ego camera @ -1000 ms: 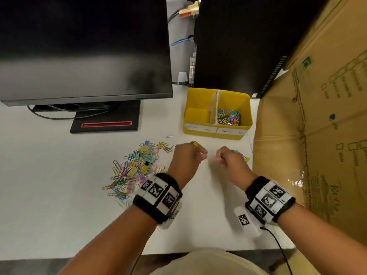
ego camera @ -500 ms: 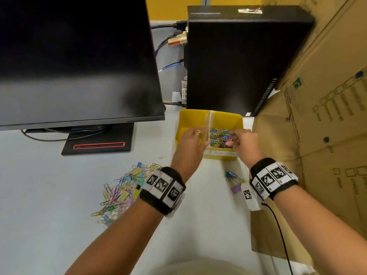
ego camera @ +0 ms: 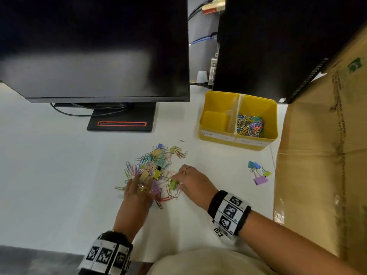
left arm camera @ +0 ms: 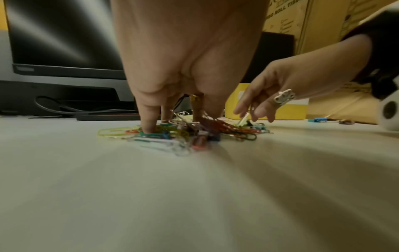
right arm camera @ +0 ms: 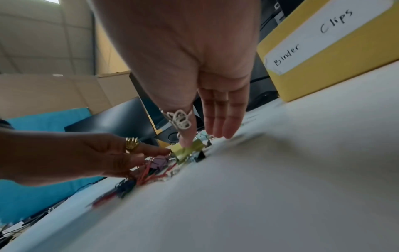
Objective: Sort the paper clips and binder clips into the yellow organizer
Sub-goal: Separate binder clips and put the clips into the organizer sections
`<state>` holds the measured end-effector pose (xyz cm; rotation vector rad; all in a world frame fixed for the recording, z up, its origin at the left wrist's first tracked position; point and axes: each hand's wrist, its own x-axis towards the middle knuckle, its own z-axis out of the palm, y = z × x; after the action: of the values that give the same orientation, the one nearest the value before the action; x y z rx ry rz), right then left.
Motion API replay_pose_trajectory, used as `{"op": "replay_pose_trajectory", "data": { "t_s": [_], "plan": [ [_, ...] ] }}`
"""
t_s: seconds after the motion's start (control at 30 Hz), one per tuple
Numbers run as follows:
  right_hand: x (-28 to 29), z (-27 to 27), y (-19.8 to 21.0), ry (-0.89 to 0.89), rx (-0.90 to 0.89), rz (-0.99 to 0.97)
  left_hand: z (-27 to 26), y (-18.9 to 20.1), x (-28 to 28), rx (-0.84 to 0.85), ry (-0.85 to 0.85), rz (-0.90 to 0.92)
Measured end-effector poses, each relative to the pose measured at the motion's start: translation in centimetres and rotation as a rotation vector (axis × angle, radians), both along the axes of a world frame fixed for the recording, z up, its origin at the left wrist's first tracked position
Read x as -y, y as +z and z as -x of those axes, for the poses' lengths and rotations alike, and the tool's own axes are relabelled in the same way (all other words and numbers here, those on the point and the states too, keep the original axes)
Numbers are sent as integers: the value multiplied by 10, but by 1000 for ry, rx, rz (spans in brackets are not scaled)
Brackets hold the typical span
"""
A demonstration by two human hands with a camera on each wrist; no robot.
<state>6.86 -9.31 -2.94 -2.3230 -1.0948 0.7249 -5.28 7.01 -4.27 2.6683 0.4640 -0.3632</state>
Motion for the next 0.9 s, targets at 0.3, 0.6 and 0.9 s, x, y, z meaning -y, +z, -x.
{"op": "replay_pose_trajectory", "data": {
  "t_s": [0.3,0.6,0.9],
  "plan": [
    [59,-26,-10,-245,52,-43,-13,-2,52,98,53,167],
    [121,-41,-5,-734,-336,-268,-46,1,71,85,-6,158],
    [136,-40,-2,-708,-61,-143,-50,17,51,283,104,323]
  ]
}}
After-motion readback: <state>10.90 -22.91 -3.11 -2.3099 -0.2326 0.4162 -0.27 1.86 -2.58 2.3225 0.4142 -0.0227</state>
